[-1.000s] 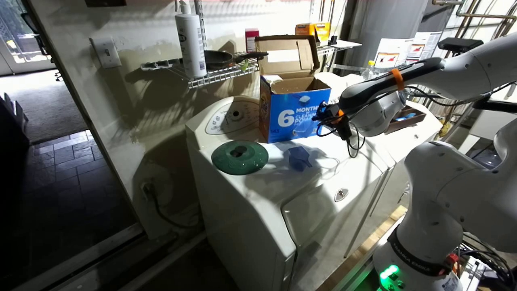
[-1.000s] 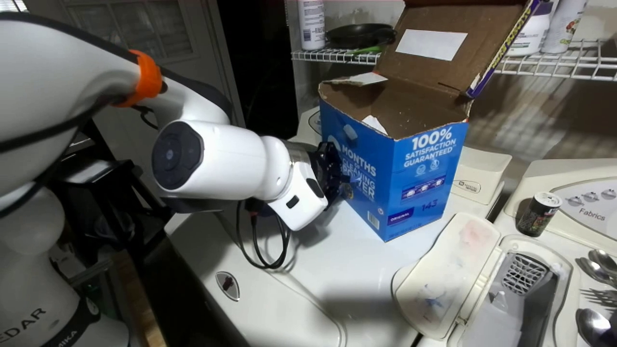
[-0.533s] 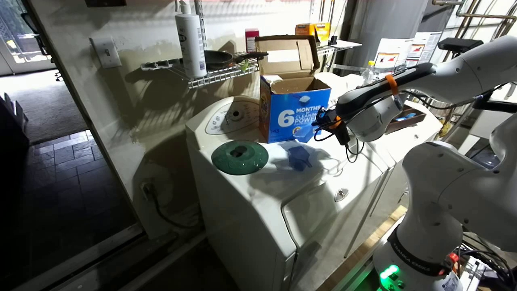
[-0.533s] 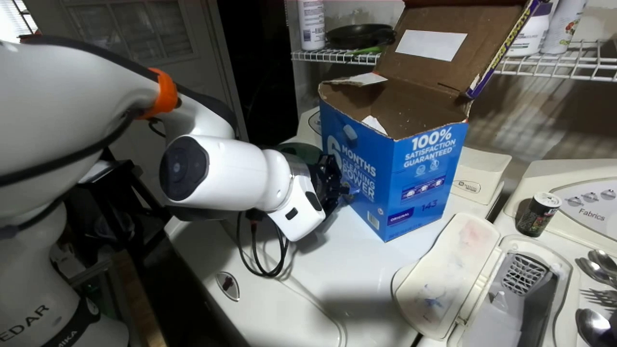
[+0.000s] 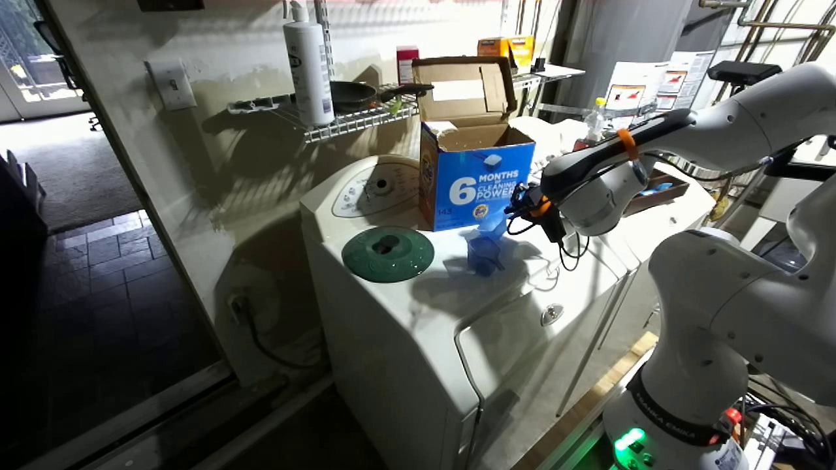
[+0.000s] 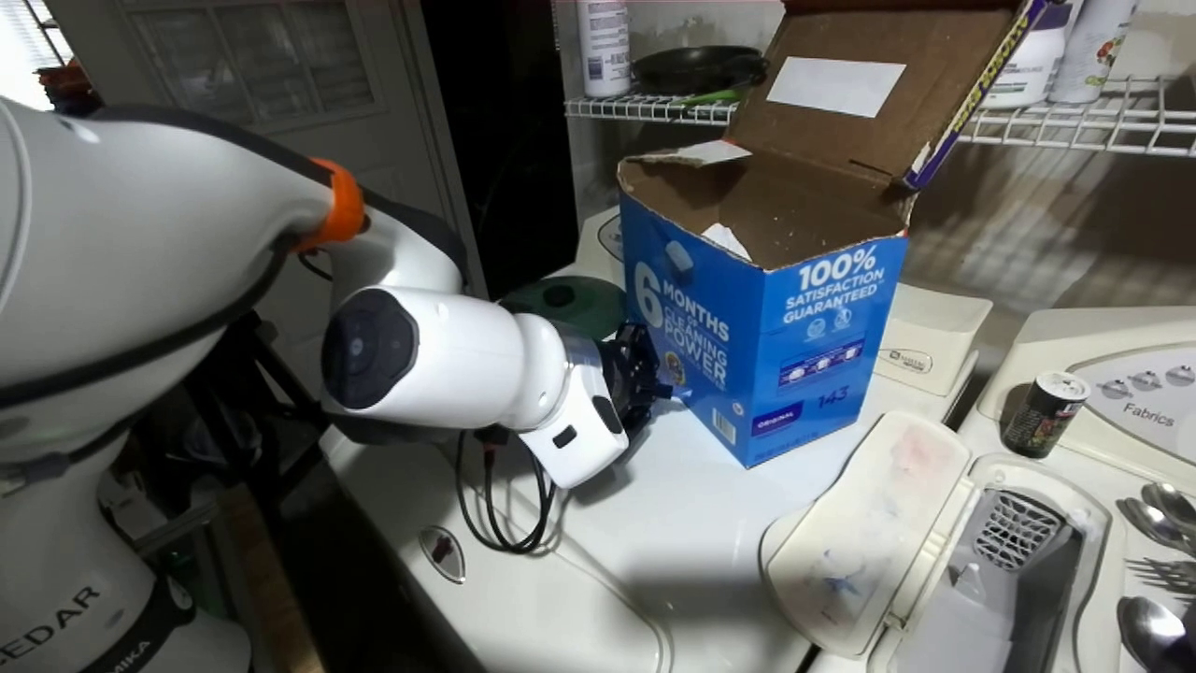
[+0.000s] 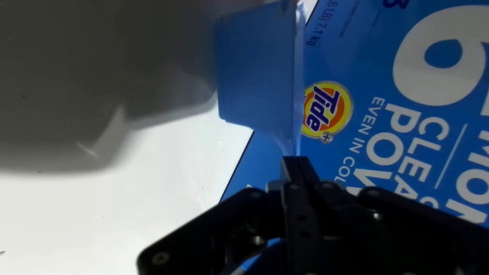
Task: Pour the contents in the blue item into the box
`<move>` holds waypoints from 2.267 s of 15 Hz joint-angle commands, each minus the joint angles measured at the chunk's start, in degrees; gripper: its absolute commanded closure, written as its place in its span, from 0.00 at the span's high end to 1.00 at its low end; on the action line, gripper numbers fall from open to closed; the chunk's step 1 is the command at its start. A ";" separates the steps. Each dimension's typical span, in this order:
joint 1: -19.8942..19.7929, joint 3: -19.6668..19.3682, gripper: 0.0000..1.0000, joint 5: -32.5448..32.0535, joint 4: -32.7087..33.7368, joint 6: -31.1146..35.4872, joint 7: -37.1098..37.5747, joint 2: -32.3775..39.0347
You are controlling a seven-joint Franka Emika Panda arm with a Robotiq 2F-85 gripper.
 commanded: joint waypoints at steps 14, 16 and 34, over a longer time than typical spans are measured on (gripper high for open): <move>6.74 -1.11 1.00 6.68 0.00 3.12 2.03 10.64; 7.31 -0.44 1.00 9.39 0.00 3.10 0.86 11.95; 5.33 11.57 1.00 28.09 0.00 -3.13 -6.38 33.11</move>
